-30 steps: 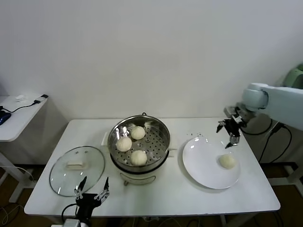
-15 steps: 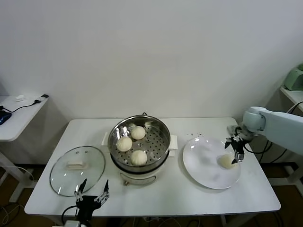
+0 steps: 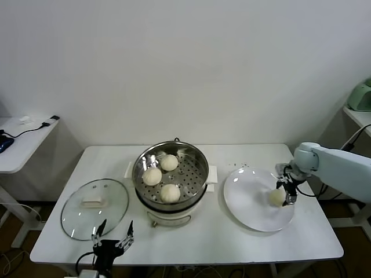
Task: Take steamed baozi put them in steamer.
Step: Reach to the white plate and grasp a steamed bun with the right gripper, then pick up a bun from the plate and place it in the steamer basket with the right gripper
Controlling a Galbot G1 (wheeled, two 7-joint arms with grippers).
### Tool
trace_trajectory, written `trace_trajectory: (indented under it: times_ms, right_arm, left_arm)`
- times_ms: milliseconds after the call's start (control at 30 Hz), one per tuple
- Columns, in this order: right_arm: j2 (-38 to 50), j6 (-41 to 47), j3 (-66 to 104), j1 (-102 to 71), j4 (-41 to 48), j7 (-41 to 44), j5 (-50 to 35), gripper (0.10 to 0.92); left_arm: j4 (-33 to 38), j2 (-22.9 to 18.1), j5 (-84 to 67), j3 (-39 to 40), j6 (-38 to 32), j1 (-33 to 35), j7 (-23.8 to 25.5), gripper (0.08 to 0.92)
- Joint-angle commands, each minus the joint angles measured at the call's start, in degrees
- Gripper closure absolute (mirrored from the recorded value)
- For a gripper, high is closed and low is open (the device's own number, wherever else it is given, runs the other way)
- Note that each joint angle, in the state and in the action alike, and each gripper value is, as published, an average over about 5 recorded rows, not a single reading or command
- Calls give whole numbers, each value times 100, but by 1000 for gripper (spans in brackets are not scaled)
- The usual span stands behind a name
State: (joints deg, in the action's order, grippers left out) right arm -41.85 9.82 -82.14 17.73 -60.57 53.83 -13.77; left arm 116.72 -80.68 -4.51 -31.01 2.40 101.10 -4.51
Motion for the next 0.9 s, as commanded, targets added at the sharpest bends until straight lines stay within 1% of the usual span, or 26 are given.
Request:
trace_trajectory:
  times_ms: [33,233,433,567,700,900]
  right_arm:
    - [23,40,224,-130,-2,-32,84,367]
    - [105,48,-352,748,-410,73,-404,396]
    - [-92,118,-1695,2670,-1155,114,-1632,397]
    - [-514,266,-2342,3971,-1741,90,-2677,397]
    - [-1034,517,-2353,4786,-2110,-17,-3669,397]
    - [-1874,843,-2118,5095,-2464,-256,-4431,397]
  left_arm:
    - [44,16,1,-10,2,32,6,177]
    - [121,1,22,9,6,62,12,177]
    - [127,-3,60,74,-1,41,9,177]
    - [134,15,60,96,-3,19,4,177]
    - [124,38,56,126,-7,-10,-6,177]
    - [158,72,35,161,-13,-24,-8,177]
